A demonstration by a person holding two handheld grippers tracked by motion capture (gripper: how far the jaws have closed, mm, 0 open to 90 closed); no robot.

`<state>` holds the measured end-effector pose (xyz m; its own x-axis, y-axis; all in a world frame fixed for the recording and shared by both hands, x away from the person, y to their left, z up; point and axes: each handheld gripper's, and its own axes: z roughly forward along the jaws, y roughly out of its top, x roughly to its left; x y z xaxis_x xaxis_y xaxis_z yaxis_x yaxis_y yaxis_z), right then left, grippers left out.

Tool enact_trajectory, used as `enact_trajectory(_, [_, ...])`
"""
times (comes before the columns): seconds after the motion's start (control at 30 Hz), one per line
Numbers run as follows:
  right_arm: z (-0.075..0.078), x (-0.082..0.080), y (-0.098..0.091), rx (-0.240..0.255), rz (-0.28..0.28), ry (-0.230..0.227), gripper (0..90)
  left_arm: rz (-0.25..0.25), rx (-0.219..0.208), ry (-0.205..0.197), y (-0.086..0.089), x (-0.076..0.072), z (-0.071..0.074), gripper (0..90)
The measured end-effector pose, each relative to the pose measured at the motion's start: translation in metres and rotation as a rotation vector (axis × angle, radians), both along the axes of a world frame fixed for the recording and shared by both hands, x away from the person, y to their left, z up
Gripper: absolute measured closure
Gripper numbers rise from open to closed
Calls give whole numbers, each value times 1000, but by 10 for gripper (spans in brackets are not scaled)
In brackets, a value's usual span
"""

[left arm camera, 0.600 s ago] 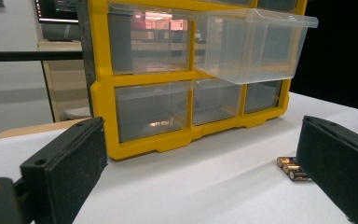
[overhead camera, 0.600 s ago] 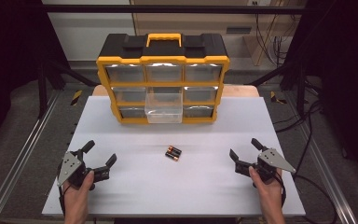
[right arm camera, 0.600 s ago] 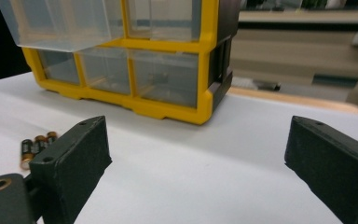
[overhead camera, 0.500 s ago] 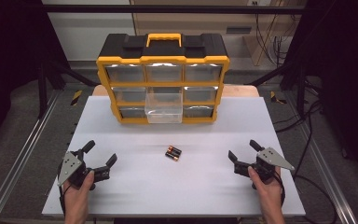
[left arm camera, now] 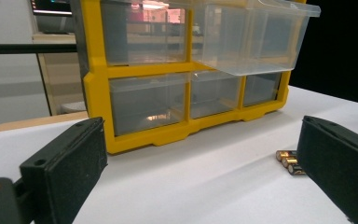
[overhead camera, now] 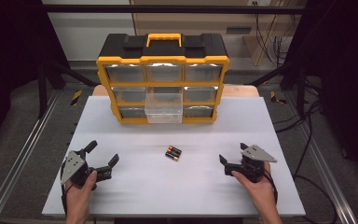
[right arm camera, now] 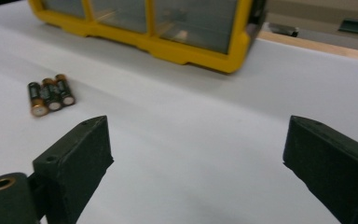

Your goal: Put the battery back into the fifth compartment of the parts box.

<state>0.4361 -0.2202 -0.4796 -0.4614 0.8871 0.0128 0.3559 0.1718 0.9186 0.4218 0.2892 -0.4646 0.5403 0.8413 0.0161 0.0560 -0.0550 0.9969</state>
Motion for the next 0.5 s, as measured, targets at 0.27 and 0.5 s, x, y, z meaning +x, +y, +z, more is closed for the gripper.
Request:
enact_trajectory(0.27, [16, 24, 58, -126, 144, 119, 196, -36, 12, 11, -8, 4, -3, 17])
enact_trajectory(0.5, [27, 46, 102, -249, 198, 168, 313, -44, 12, 12, -10, 8, -4, 18])
